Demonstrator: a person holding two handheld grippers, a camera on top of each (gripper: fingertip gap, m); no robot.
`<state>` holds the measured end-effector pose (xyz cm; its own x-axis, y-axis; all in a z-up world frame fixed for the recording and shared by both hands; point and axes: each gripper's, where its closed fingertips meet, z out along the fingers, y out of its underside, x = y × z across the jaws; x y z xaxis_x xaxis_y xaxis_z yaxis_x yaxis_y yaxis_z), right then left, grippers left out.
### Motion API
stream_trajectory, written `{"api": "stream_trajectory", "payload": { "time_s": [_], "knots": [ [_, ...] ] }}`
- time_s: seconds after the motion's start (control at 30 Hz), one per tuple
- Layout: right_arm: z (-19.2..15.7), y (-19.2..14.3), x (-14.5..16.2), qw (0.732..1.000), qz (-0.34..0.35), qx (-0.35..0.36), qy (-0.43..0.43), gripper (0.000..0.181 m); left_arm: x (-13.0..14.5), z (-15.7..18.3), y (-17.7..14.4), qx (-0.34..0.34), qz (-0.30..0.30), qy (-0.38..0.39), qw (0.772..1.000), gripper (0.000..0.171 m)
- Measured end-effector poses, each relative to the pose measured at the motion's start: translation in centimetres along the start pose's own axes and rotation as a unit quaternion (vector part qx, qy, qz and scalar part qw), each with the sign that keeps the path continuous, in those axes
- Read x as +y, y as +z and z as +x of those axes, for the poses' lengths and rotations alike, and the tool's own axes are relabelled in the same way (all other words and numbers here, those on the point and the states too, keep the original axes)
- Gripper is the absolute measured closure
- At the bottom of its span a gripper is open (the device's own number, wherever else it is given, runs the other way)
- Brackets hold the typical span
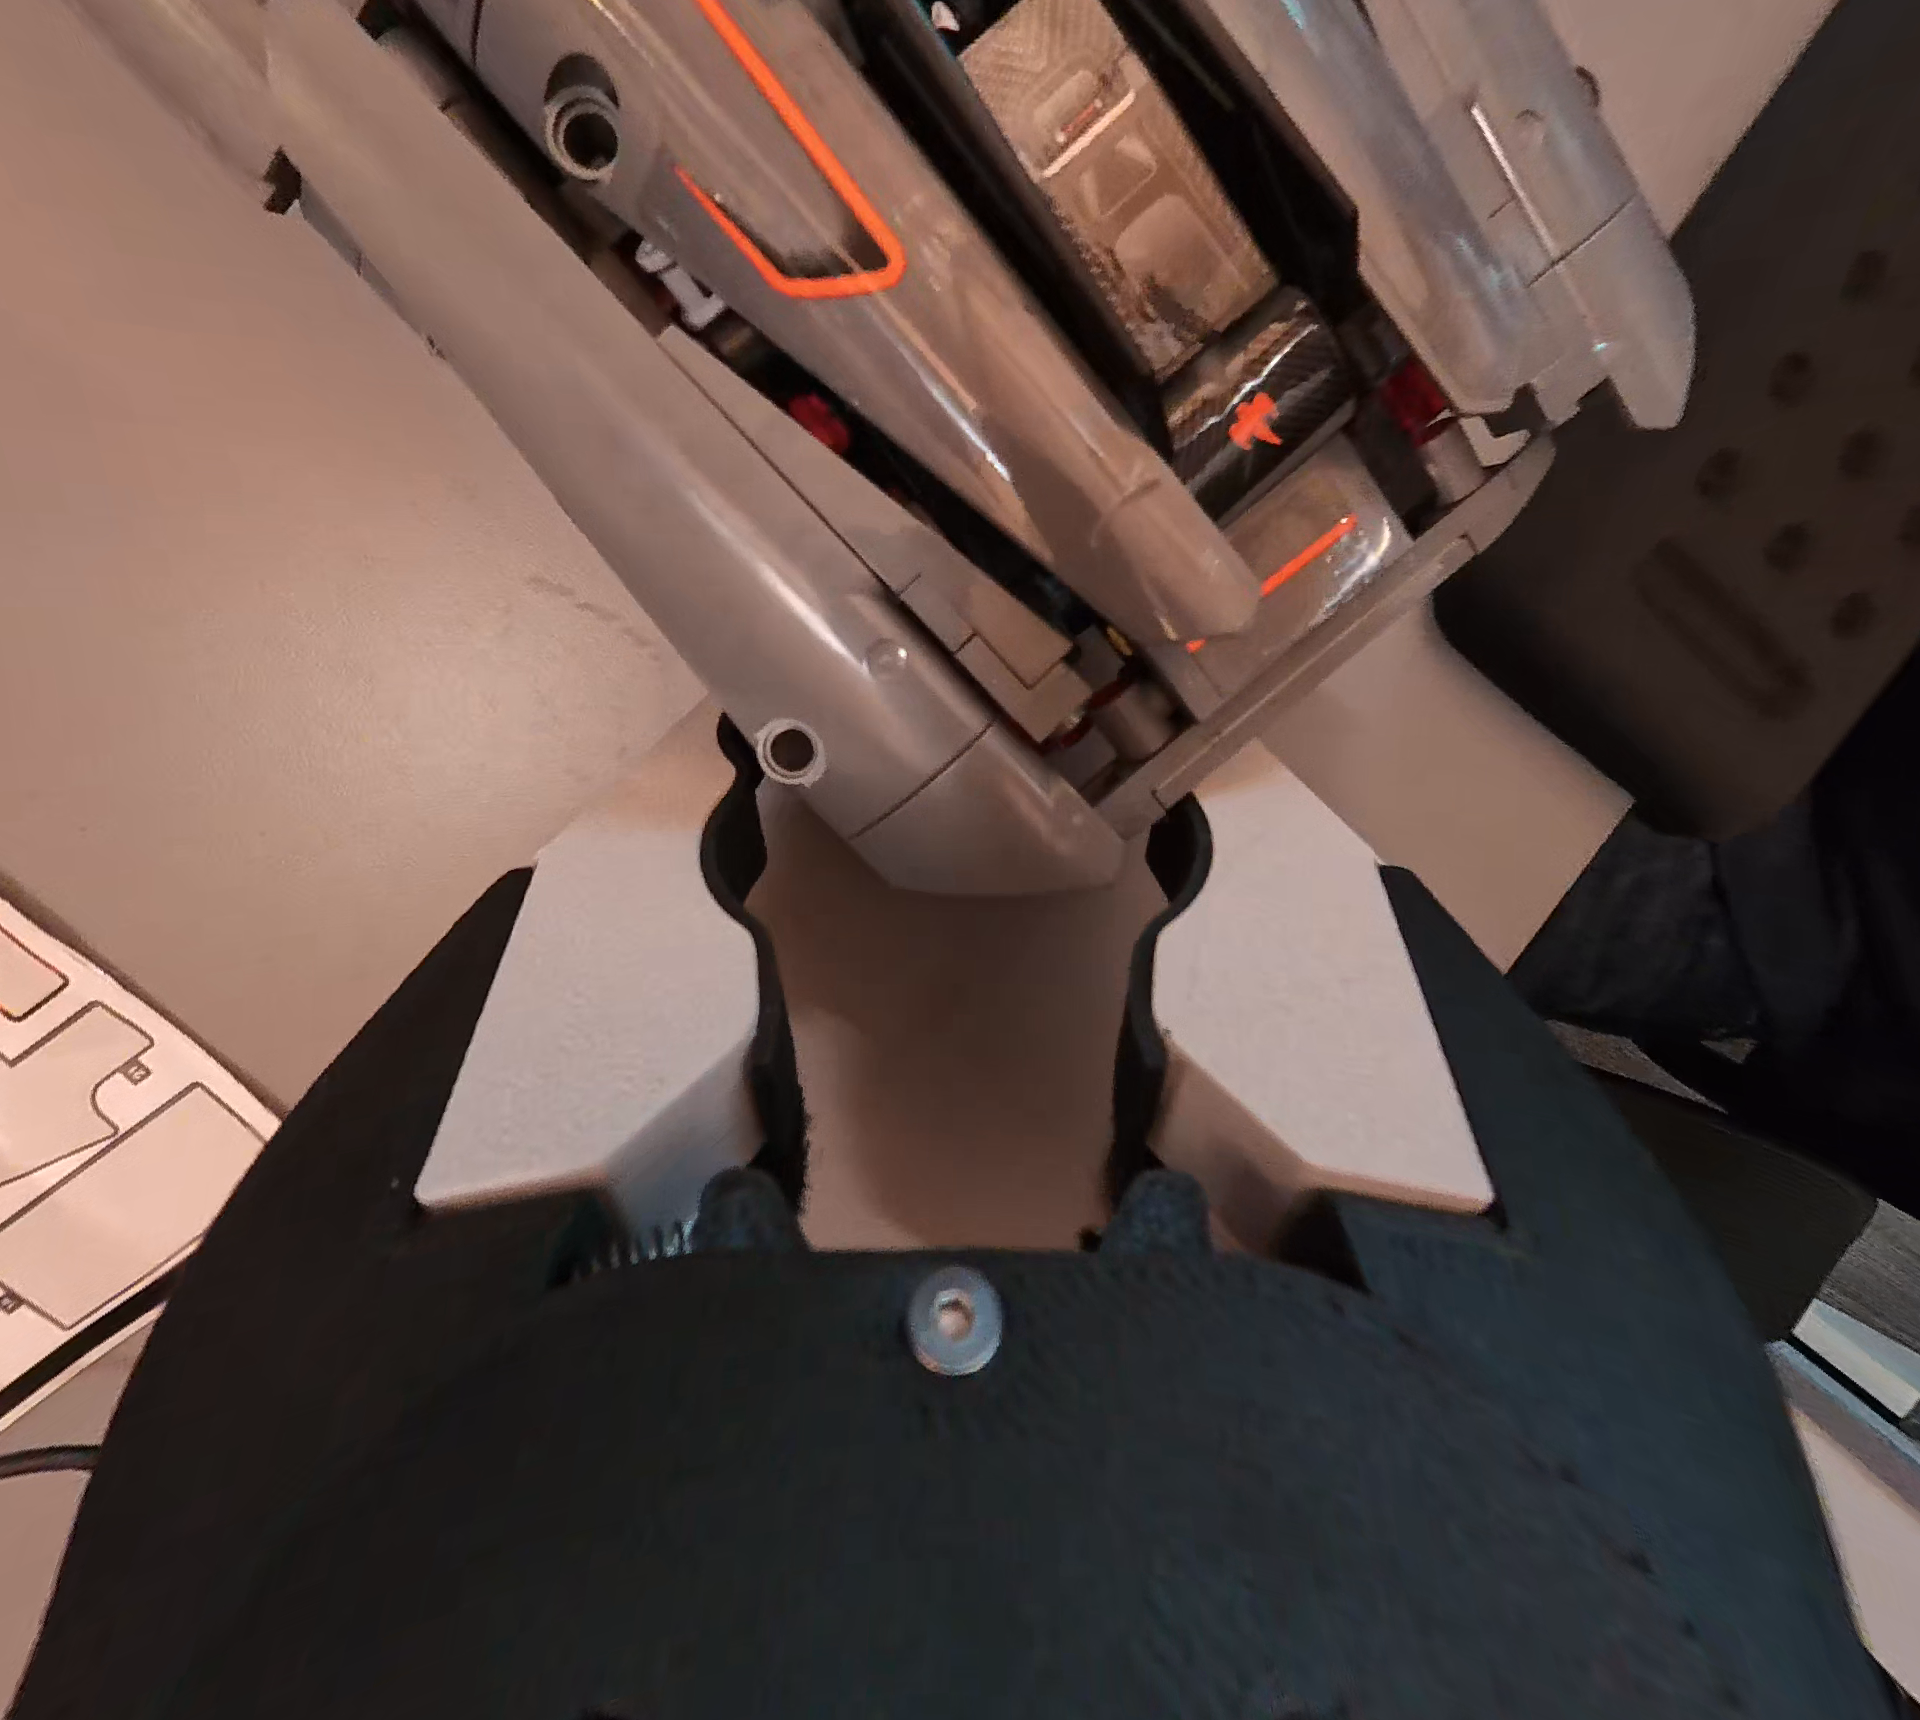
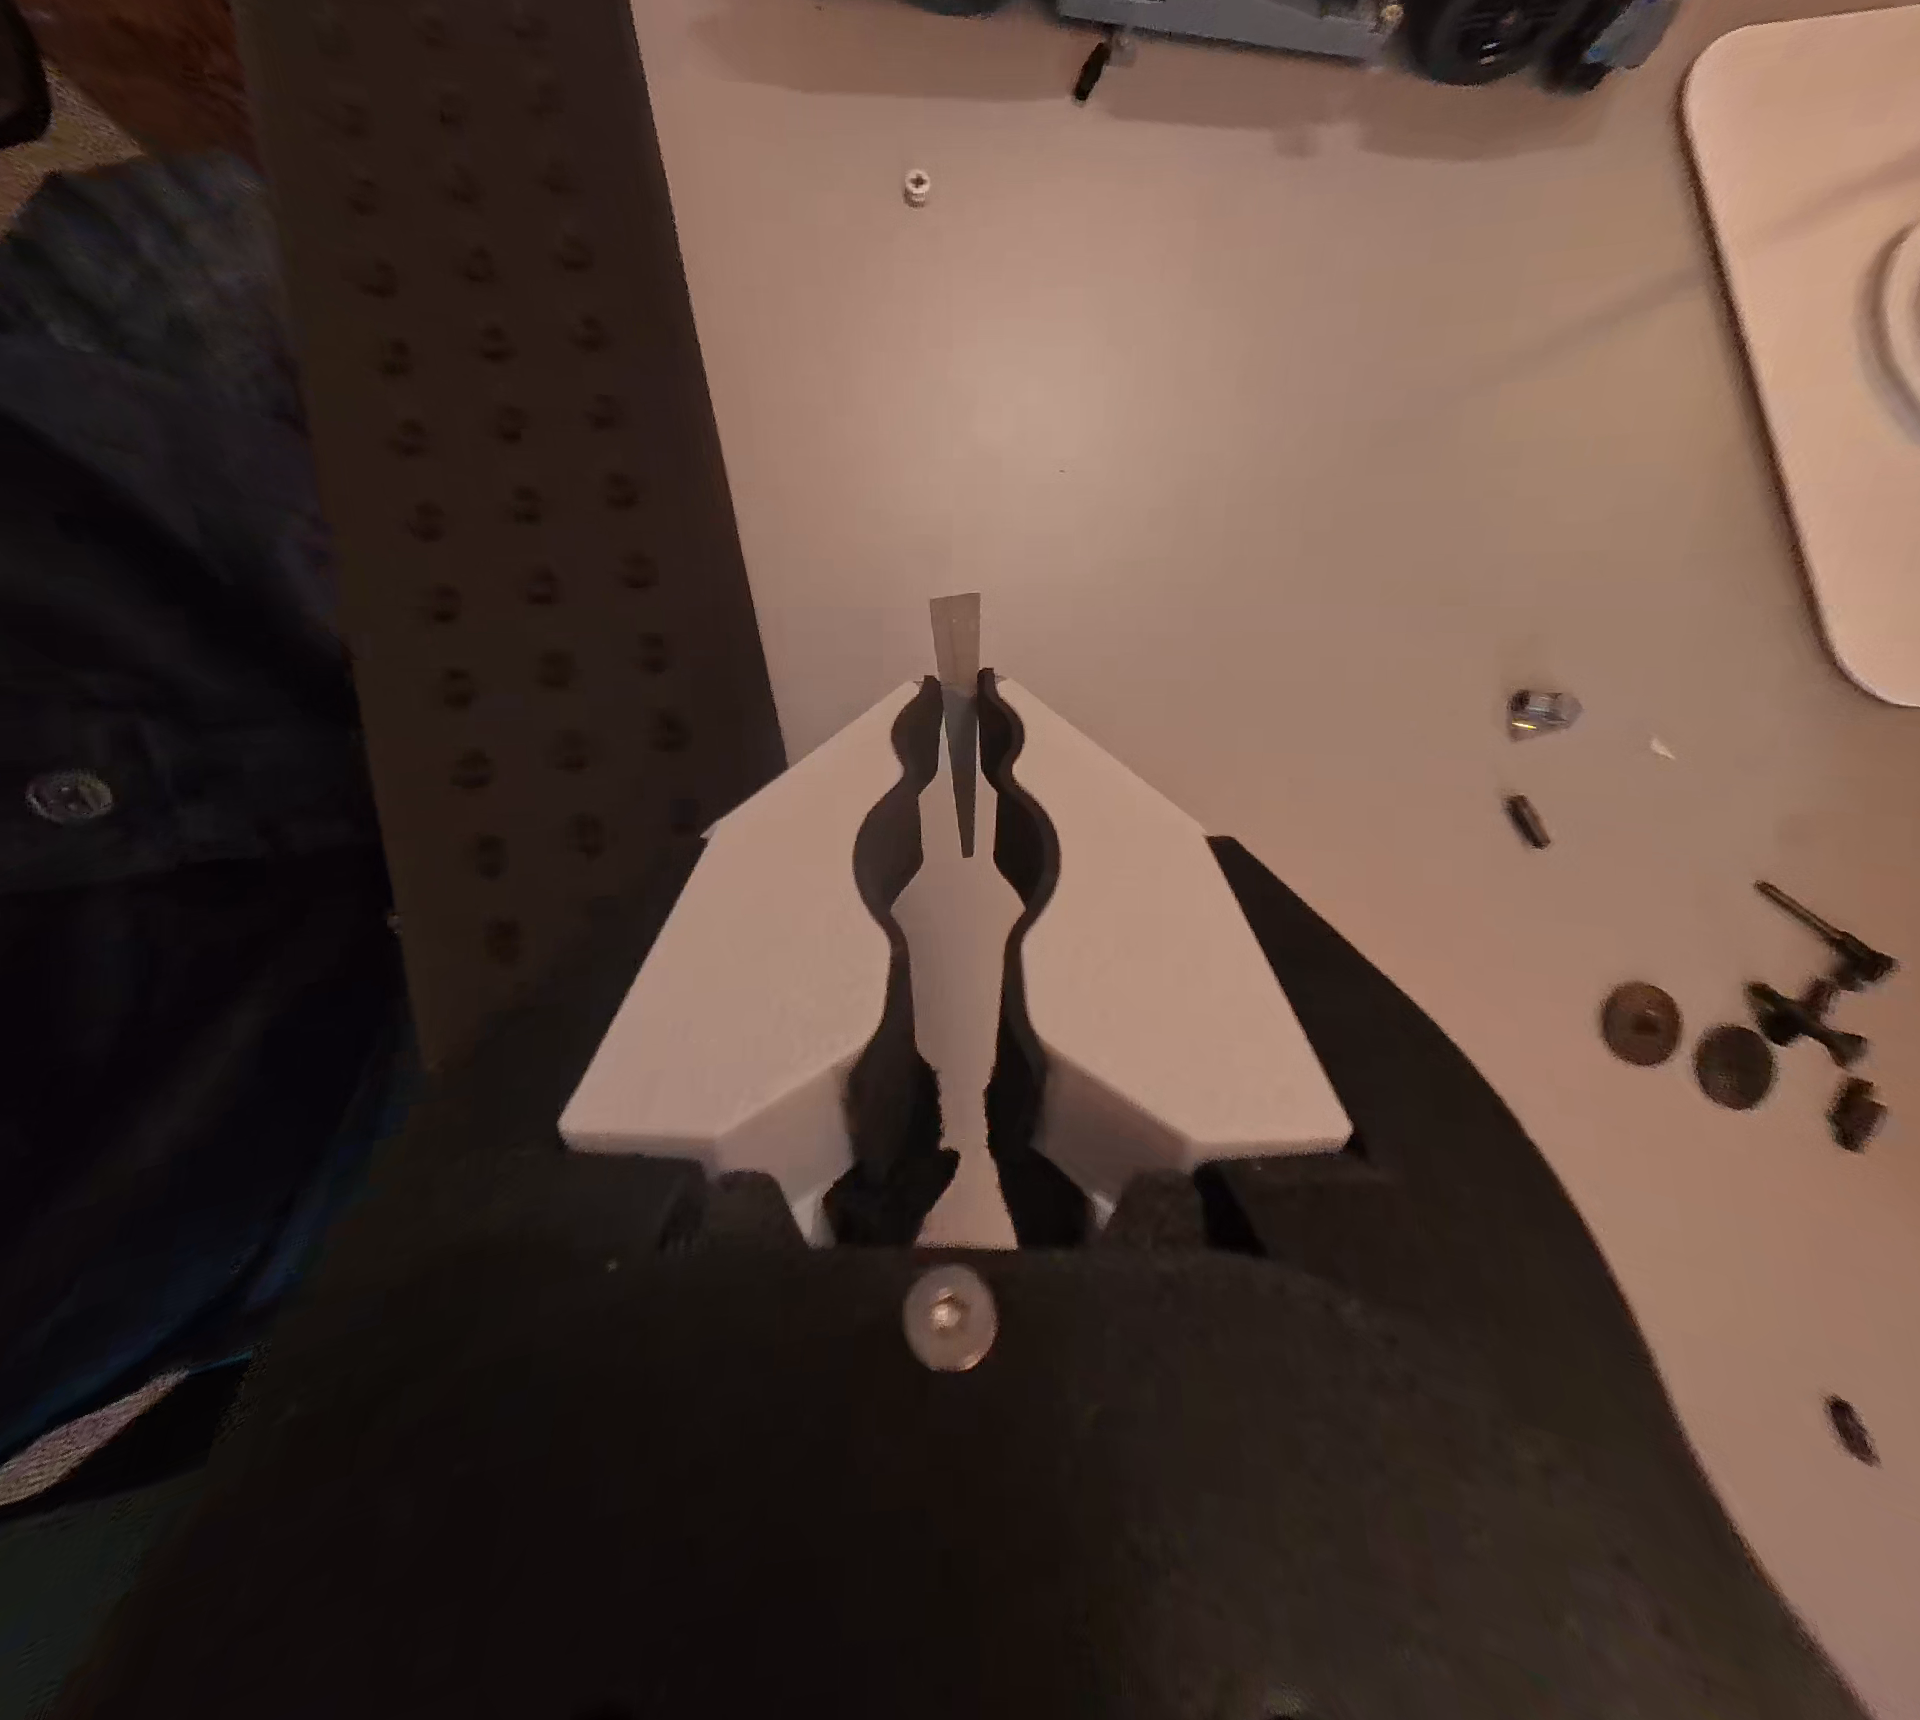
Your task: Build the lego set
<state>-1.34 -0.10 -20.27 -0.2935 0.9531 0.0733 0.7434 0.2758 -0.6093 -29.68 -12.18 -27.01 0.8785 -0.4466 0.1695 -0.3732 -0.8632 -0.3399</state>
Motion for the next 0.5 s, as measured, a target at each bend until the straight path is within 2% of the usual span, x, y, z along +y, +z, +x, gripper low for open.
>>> {"api": "stream_trajectory", "payload": {
  "time_s": [0.27,0.43,0.5],
  "knots": [
    [1.9,3.3,-2.1,0.998,-0.005,0.045,0.049,0.177,-0.2,0.5,0.2,-0.011,-0.019,0.014,1.000,0.103],
    [3.0,6.8,-1.5,0.993,-0.043,0.039,0.099,0.177,-0.4,0.8,0.4,-0.003,-0.011,0.015,1.000,0.103],
    [3.1,7.8,-1.5,0.994,-0.052,0.043,0.091,0.176,-0.4,0.9,0.5,-0.001,-0.012,0.013,1.000,0.102]
  ]
}}
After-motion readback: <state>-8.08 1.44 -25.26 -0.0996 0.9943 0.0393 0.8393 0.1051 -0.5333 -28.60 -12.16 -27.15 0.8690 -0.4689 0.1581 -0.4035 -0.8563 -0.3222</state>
